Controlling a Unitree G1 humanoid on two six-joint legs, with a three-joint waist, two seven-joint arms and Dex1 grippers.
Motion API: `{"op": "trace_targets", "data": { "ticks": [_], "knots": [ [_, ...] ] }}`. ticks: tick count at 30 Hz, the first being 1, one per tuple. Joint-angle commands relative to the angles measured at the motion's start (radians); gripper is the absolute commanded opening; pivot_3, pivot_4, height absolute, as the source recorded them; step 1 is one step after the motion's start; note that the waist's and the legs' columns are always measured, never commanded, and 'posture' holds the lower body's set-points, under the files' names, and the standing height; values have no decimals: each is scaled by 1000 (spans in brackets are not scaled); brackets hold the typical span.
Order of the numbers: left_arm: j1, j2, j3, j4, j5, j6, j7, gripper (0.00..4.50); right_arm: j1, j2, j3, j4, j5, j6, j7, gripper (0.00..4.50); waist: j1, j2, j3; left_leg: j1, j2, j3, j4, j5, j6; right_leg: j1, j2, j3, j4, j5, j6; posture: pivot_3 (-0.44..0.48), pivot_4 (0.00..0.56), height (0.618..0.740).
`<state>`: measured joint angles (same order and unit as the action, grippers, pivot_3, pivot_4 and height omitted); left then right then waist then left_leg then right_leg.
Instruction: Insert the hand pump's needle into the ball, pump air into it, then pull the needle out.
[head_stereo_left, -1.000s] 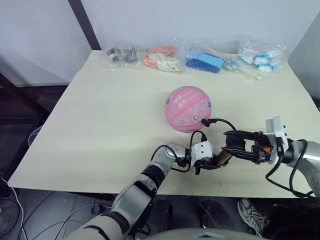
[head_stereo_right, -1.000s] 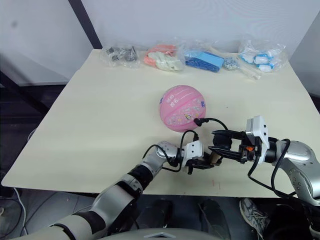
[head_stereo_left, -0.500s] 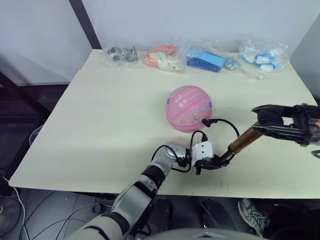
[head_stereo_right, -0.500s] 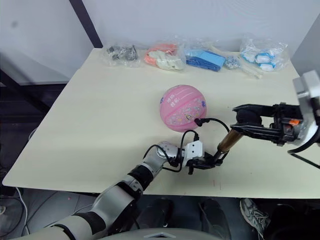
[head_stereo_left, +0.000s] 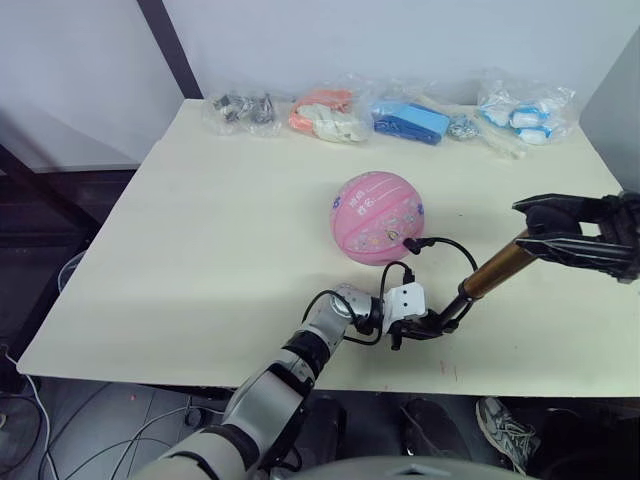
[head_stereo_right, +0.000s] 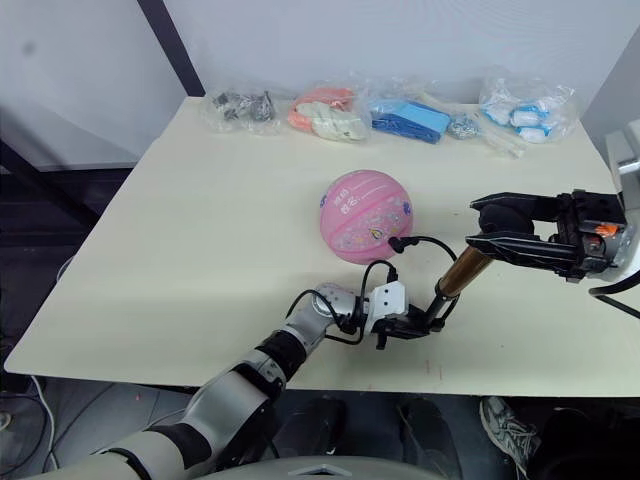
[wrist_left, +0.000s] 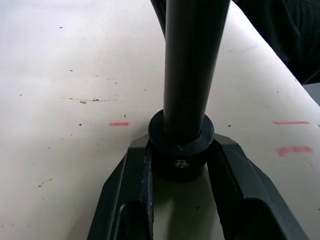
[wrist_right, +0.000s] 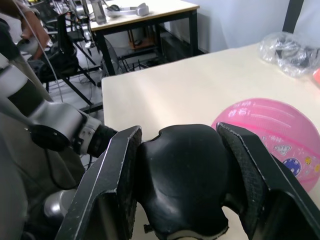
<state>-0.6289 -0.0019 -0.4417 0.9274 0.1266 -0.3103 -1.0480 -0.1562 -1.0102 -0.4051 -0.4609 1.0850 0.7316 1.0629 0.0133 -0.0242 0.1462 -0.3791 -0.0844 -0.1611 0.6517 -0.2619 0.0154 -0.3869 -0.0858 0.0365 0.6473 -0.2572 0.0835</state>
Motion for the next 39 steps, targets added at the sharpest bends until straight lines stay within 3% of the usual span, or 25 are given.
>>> {"op": "trace_targets", "data": {
  "ticks": [1, 11, 17, 29, 39],
  "knots": [
    [22, 26, -14, 50, 37, 37, -2, 1056, 87, 36, 130, -3, -158, -70, 24, 1945, 0, -1, -1, 0, 0, -1, 0, 0, 0, 1, 0, -1, 0, 0, 0, 0, 150, 736],
    [27, 32, -13, 44, 36, 42, 2, 1056, 168, 208, 345, 136, -443, -307, -7, 1945, -4, -6, -6, 2, 1, -2, 0, 0, 0, 2, 1, -1, 0, 0, 0, 0, 150, 736],
    [25, 25, -14, 45, 35, 43, 5, 1056, 190, 249, 368, 157, -491, -367, -17, 1945, -5, -5, -7, 3, 1, -2, 0, 0, 0, 3, 1, -1, 0, 0, 0, 0, 150, 736],
    [33, 25, -13, 47, 34, 40, 3, 1056, 82, 53, 63, 5, -132, -109, 7, 1945, 1, 3, -2, 0, -2, -3, 1, 0, 0, 2, -1, -2, 0, 0, -1, 0, 150, 736],
    [28, 18, -16, 61, 37, 34, 3, 1056, -99, -129, -117, 33, 133, 107, -15, 1945, 1, 4, 0, -1, -1, -4, 0, 0, 0, 1, -1, -3, -1, 0, -1, 0, 150, 736]
  ]
}}
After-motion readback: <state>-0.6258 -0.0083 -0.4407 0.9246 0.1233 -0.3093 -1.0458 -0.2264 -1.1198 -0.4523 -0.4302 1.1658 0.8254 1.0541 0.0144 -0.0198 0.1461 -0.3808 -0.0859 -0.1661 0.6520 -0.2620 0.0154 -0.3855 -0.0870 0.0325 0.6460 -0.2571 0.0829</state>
